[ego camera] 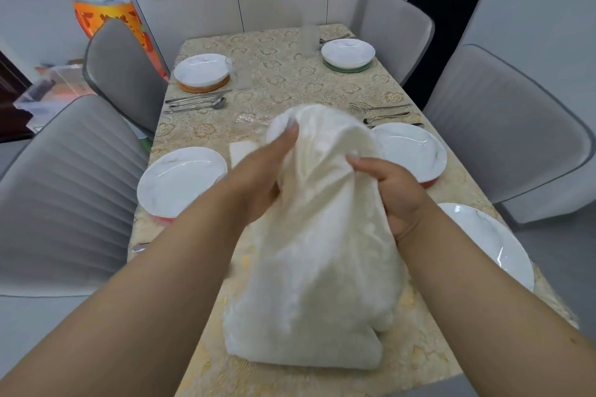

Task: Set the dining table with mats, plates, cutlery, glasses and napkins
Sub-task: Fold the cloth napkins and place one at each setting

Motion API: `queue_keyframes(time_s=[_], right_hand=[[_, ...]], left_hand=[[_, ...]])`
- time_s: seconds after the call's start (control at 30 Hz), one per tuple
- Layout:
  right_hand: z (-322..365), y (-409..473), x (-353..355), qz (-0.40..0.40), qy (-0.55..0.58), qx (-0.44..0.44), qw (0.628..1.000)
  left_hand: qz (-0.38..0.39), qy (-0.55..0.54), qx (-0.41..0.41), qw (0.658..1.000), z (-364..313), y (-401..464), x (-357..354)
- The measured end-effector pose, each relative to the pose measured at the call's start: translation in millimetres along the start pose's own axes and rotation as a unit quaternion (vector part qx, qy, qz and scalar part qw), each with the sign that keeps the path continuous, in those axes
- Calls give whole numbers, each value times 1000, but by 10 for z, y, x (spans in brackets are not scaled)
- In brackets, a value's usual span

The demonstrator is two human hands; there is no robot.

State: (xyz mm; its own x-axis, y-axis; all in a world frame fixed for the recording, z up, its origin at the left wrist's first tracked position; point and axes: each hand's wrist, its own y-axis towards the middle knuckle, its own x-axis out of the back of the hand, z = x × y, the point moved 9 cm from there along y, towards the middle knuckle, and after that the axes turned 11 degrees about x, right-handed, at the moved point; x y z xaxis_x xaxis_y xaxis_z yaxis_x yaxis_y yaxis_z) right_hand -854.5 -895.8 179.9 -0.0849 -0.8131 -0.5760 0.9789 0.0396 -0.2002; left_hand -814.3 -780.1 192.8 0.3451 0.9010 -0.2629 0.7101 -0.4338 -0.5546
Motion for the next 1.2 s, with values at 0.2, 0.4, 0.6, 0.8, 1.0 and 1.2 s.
queue_keyframes(time_s=[0.2, 0.4, 0.6, 0.8, 1.0, 1.2], right_hand=[[167, 104, 206, -97, 41, 24, 994], [248, 181, 300, -121, 68, 8, 990], [204, 155, 494, -142, -5, 9, 990], [-83, 86, 807, -193, -9, -21, 981], [-109, 61, 738, -150, -117, -41, 981], [136, 137, 634, -86, -188, -4, 978]], left_hand=[[55, 52, 166, 983, 1055, -29, 260], [32, -42, 82, 995, 556, -74, 356], [78, -150, 42, 985, 300, -191, 300], [111, -301, 27, 947, 625, -186, 389], [-96, -45, -22, 994, 401, -221, 685], [-146, -64, -39, 986, 167, -323, 806]])
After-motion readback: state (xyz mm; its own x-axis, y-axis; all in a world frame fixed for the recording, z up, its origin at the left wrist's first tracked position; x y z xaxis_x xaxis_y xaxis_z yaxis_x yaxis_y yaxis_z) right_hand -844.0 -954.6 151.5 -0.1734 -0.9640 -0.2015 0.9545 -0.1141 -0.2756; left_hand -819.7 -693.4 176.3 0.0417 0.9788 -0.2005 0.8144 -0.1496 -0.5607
